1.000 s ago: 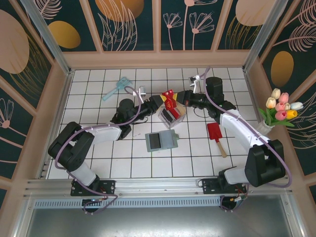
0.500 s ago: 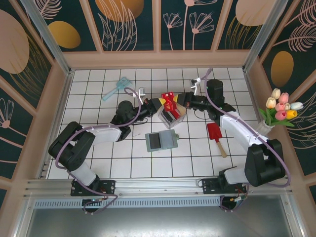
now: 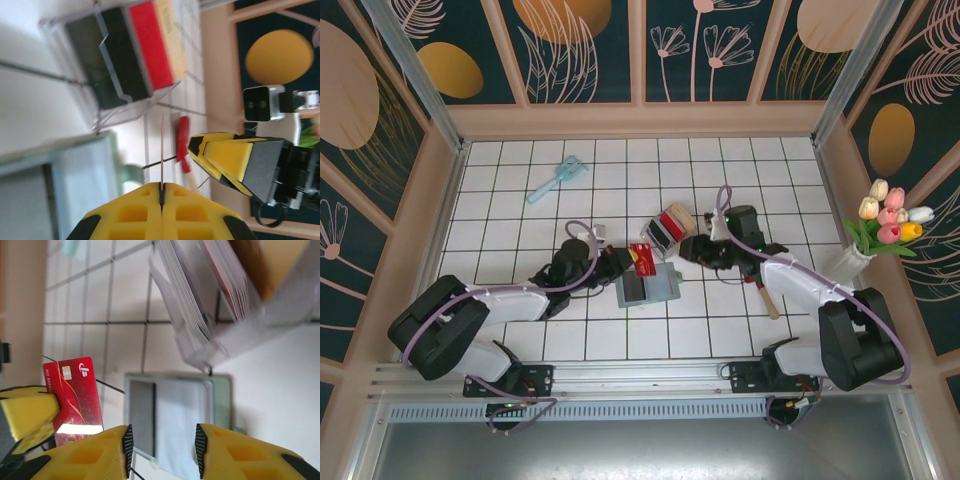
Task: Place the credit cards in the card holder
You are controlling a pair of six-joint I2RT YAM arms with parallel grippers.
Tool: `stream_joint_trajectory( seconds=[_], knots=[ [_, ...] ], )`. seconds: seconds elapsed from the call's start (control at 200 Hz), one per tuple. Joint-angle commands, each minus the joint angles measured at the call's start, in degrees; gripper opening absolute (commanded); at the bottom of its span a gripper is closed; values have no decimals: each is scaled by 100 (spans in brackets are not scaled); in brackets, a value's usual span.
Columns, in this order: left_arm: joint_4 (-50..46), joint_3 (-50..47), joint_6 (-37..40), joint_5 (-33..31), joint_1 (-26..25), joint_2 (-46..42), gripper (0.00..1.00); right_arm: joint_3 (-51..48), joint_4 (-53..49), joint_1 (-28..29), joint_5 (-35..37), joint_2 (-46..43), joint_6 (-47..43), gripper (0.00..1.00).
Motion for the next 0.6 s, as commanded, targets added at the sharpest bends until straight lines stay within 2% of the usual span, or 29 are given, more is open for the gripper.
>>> stream_joint_trajectory(
  seconds=[0.0,0.205,0.595],
  knots=[
    [-638,-110,118,-648,-203,-68,0,-175,177,293,393,86,-57,41],
    [-479,-327,-10,-835,-259,35,0,-295,459,665,759,402,60,42],
    [-79,-267,28,-735,-285,594,0,-327,653,679,839,868,61,42]
  ],
)
